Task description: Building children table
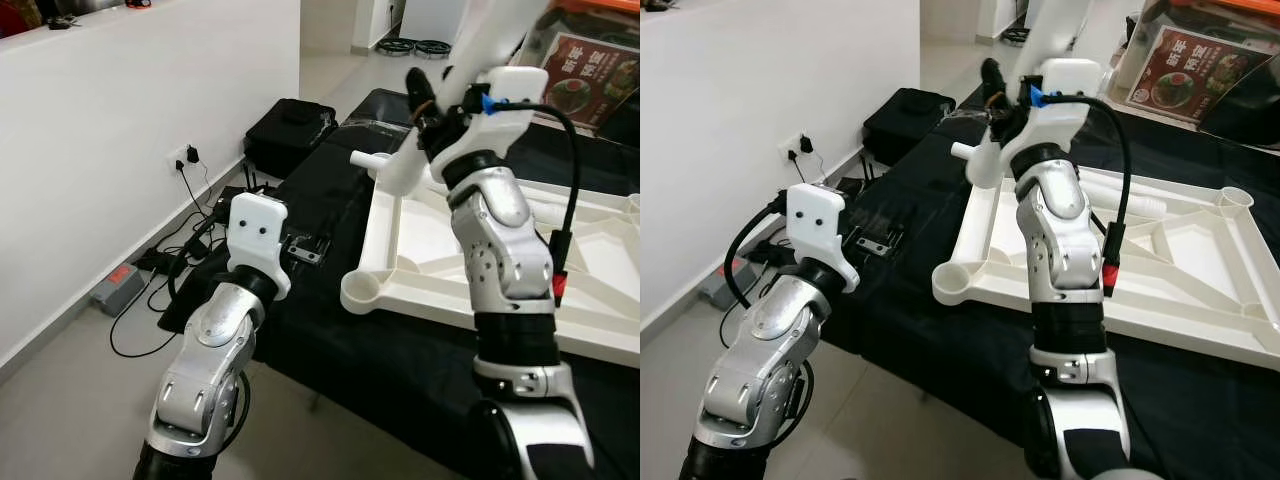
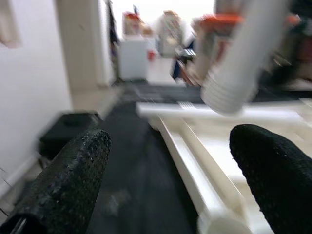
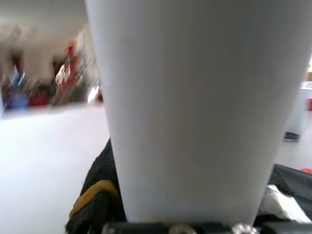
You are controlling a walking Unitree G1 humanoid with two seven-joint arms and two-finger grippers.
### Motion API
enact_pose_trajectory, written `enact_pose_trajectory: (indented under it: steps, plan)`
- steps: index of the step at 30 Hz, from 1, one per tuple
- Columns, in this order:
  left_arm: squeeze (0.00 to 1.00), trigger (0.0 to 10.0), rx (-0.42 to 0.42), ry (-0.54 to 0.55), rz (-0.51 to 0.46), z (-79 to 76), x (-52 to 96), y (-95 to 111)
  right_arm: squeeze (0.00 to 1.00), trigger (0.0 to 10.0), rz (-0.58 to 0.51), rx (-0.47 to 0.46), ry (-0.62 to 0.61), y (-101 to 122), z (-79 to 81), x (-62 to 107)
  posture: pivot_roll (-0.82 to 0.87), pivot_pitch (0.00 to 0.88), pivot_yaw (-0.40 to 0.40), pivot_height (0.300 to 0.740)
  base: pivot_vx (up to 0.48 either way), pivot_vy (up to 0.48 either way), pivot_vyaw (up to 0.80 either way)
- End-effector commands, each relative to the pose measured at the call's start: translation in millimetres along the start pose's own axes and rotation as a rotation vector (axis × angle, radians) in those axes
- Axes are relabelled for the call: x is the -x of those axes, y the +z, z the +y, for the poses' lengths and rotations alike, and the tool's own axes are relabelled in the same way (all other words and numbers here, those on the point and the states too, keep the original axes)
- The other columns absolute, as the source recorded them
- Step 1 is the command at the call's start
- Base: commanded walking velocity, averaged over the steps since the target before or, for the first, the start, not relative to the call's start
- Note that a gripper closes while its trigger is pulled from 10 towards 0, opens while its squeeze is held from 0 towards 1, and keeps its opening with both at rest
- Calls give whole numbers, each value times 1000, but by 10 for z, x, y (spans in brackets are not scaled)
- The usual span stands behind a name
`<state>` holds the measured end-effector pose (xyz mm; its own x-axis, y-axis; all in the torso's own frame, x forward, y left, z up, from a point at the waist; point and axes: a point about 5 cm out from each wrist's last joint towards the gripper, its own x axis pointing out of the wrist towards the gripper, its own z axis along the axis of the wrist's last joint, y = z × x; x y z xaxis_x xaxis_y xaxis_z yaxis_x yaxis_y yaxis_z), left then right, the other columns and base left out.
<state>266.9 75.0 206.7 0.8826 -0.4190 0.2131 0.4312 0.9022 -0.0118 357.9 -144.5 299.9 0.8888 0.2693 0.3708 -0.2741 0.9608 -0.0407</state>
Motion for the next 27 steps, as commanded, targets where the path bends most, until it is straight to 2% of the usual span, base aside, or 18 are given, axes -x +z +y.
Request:
enact_pose_trajectory:
  steps: [1, 2, 3, 5, 6, 7, 8, 9, 10, 11, 13, 15, 20, 22, 27]
  plan:
    - [0, 10000, 31, -83, 85, -77, 77, -173, 0, 10000, 64, 30, 68, -66, -19, -73, 117, 66, -71, 740, 0, 0, 0]
    - [0, 10000, 27, -106, 107, -95, 128, -225, 0, 10000, 79, -36, 100, -65, -47, -121, 119, 81, -73, 740, 0, 0, 0]
    - [0, 10000, 27, -106, 107, -95, 128, -225, 0, 10000, 79, -36, 100, -65, -47, -121, 119, 81, -73, 740, 0, 0, 0]
    - [0, 10000, 57, -135, 125, -132, 198, -265, 0, 10000, 62, -161, 200, 1, -57, -196, 117, 98, -76, 740, 0, 0, 0]
    - [0, 10000, 57, -135, 125, -132, 198, -265, 0, 10000, 62, -161, 200, 1, -57, -196, 117, 98, -76, 740, 0, 0, 0]
    - [0, 10000, 78, -143, 125, -147, 215, -264, 0, 10000, 69, -237, 273, 24, -46, -218, 117, 98, -76, 740, 0, 0, 0]
    - [0, 10000, 103, -169, 120, -189, 241, -245, 0, 10000, 58, -267, 368, 76, -46, -248, 122, 135, -83, 740, 0, 0, 0]
    - [0, 10000, 103, -169, 120, -189, 241, -245, 0, 10000, 58, -267, 368, 76, -46, -248, 122, 135, -83, 740, 0, 0, 0]
    - [0, 10000, 133, -202, 119, -242, 275, -231, 0, 10000, 53, -279, 466, 116, -41, -274, 124, 140, -84, 740, 0, 0, 0]
    - [0, 10000, 133, -202, 119, -242, 275, -231, 0, 10000, 53, -279, 466, 116, -41, -274, 124, 140, -84, 740, 0, 0, 0]
    - [0, 10000, 175, -248, 136, -351, 364, -222, 0, 10000, 63, -268, 688, 164, 29, -304, 135, 187, -100, 740, 0, 0, 0]
    - [0, 10000, 201, -261, 144, -410, 438, -202, 0, 10000, 55, -253, 854, 201, 112, -306, 129, 217, -98, 740, 0, 0, 0]
    - [0, 10000, 228, -289, 150, -484, 521, -161, 0, 10000, 22, -237, 970, 276, 192, -320, 137, 251, -104, 740, 0, 0, 0]
    - [0, 10000, 270, -353, 159, -574, 608, -108, 0, 10000, 5, -258, 1038, 309, 239, -343, 148, 277, -117, 740, 0, 0, 0]
    - [0, 10000, 297, -379, 177, -622, 738, -47, 0, 10000, -14, -295, 1127, 349, 216, -346, 175, 329, -127, 740, 0, 0, 0]
